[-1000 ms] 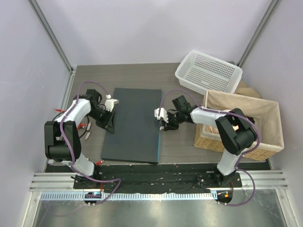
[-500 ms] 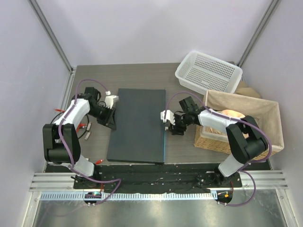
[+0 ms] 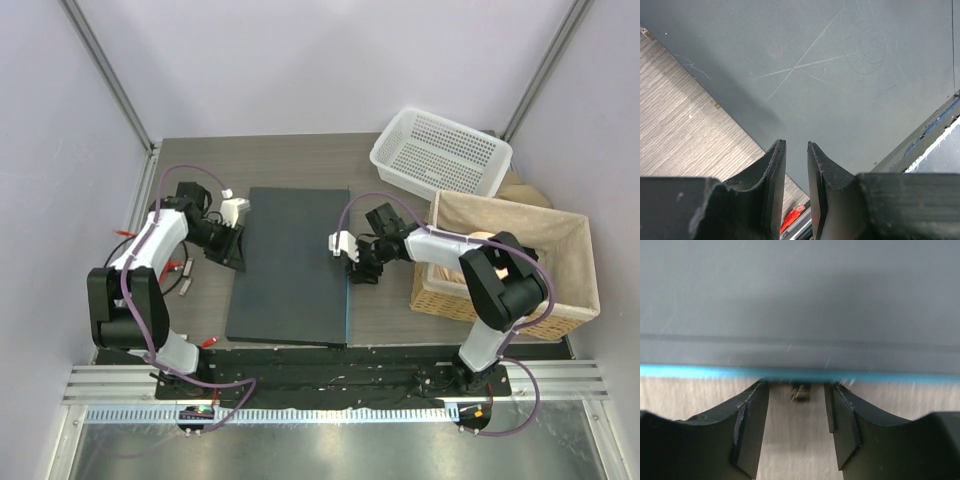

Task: Pull the plug from the switch port

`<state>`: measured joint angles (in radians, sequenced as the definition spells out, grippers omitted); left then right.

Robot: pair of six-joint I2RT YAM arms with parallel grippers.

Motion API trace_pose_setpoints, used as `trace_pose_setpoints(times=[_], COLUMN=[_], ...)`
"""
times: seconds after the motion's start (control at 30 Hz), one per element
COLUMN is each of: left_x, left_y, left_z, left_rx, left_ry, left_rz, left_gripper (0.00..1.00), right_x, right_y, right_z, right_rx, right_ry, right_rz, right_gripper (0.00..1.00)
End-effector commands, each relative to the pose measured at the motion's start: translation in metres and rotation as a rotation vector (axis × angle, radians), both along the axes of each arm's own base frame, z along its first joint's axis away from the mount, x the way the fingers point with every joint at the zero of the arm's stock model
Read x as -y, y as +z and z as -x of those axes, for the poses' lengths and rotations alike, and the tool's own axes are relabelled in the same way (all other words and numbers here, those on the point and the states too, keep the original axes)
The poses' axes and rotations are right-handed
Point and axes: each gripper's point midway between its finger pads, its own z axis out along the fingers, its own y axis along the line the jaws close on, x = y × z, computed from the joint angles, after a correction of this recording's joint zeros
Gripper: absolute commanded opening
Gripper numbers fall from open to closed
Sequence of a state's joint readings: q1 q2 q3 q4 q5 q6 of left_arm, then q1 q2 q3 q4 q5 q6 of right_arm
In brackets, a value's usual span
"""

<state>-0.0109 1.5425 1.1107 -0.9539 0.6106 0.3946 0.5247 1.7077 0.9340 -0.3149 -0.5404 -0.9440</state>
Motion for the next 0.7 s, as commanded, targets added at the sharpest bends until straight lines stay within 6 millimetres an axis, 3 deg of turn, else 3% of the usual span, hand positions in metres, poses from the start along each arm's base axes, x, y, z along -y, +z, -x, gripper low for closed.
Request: trace_pose_setpoints(times=[0.0,0.07,0.1,0.13,0.23,0.4,0.53,0.67], left_x=[0.001,0.001,0.001,0.001,0.001,0.002,0.003,0.005], left_y=[0.013,0.013,0.013,0.014,0.017,0.02,0.021,0.022], left_z=[-0.001,-0.002,-0.002,-0.002,-0.005,-0.007,-0.008,-0.008], left_rx=[0.047,0.053,0.056,0.06,0.075,0.1,0.107,0.124], left_ry=[0.006,0.008,0.007,0.009,0.011,0.004,0.007,0.008], left_rz=[0.019,0.018,0.016,0.017,0.019,0.021,0.031,0.041], left_gripper=[0.28,0.28,0.28,0.29,0.29,0.29,0.29,0.29], right_x=[-0.017,-0.017,-0.017,-0.017,-0.004,0.045,0.08,0.093], right_y=[0.009,0.009,0.009,0.008,0.001,-0.008,-0.016,-0.013], right_z=[-0.014,-0.014,-0.015,-0.014,-0.014,0.004,0.019,0.038], right_rx=[0.046,0.044,0.044,0.045,0.042,0.022,-0.044,-0.212], right_ry=[0.032,0.032,0.031,0.031,0.015,0.071,-0.002,-0.11], right_rz=[0.014,0.015,0.015,0.018,0.092,0.287,0.356,0.328], right_gripper=[0.54,0.51,0.43,0.24,0.08,0.06,0.06,0.06])
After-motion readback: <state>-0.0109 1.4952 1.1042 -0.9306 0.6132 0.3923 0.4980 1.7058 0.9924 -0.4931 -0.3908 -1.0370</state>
